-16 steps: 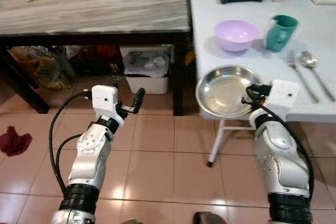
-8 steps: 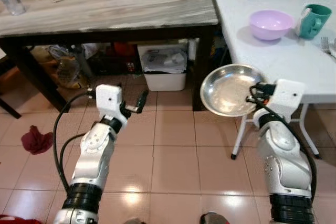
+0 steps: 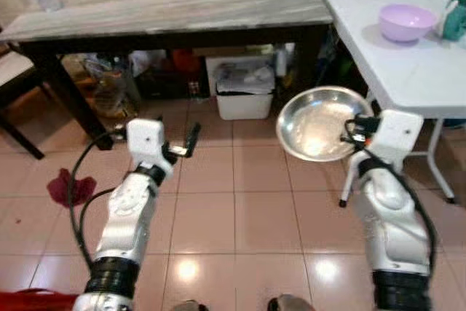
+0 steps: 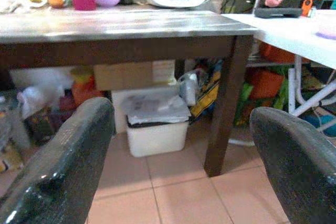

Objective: Setting the table

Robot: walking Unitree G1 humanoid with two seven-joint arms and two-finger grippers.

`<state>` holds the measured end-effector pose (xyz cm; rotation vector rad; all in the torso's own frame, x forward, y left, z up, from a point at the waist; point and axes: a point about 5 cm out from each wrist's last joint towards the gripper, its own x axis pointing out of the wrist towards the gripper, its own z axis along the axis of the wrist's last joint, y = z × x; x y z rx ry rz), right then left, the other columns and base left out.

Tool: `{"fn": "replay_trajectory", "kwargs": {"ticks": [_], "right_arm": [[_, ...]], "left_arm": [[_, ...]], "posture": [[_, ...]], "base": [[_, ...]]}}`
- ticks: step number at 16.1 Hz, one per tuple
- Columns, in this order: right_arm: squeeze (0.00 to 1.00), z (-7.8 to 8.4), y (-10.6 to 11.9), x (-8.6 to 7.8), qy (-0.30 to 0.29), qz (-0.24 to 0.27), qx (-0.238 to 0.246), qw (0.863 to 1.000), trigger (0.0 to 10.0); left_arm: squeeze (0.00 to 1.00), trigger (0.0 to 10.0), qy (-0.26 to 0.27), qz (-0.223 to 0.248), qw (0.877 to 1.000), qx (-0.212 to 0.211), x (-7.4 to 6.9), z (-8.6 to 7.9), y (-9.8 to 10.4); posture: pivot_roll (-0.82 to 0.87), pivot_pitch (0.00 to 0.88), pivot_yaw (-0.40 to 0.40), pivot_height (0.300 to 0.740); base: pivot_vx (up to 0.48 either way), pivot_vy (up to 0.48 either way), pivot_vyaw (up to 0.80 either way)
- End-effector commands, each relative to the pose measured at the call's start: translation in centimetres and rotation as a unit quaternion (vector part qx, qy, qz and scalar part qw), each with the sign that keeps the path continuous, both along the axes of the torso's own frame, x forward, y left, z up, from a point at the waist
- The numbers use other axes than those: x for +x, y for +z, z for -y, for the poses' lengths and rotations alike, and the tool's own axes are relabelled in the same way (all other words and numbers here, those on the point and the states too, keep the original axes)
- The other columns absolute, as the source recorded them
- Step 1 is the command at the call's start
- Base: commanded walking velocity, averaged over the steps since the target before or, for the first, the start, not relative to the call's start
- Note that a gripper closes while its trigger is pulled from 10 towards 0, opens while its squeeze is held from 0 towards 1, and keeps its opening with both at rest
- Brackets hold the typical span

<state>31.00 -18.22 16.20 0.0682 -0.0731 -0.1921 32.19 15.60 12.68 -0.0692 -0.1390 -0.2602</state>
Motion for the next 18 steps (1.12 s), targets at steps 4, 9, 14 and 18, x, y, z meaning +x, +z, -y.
{"fn": "replay_trajectory", "kwargs": {"ticks": [4,9,14,18], "right_arm": [[0.0,-0.2,1.0,0.3,0.01,0.023,-0.01,1.0,10.0],[0.0,-0.4,1.1,0.4,0.015,0.027,-0.011,0.999,10.0],[0.0,-0.7,1.3,0.3,0.021,0.035,-0.01,0.999,10.0],[0.0,-0.8,1.4,0.2,0.021,0.039,-0.007,0.999,10.0]], "left_arm": [[0.0,10.0,-0.012,0.007,1.0,-0.008,-0.2,0.4,0.2],[0.0,10.0,-0.023,0.01,1.0,-0.012,-0.3,0.8,0.3],[0.0,10.0,-0.029,0.012,0.999,-0.013,-0.2,0.9,0.4],[0.0,10.0,-0.034,0.012,0.999,-0.011,-0.3,1.1,0.5]], "posture": [[-0.17,0.111,0.057,0.74],[-0.17,0.106,0.056,0.74],[-0.17,0.104,0.06,0.74],[-0.17,0.109,0.064,0.74]], "base": [[0.235,0.0,0.1],[0.394,0.0,0.0],[0.48,0.0,0.26],[0.48,0.0,0.61]]}}
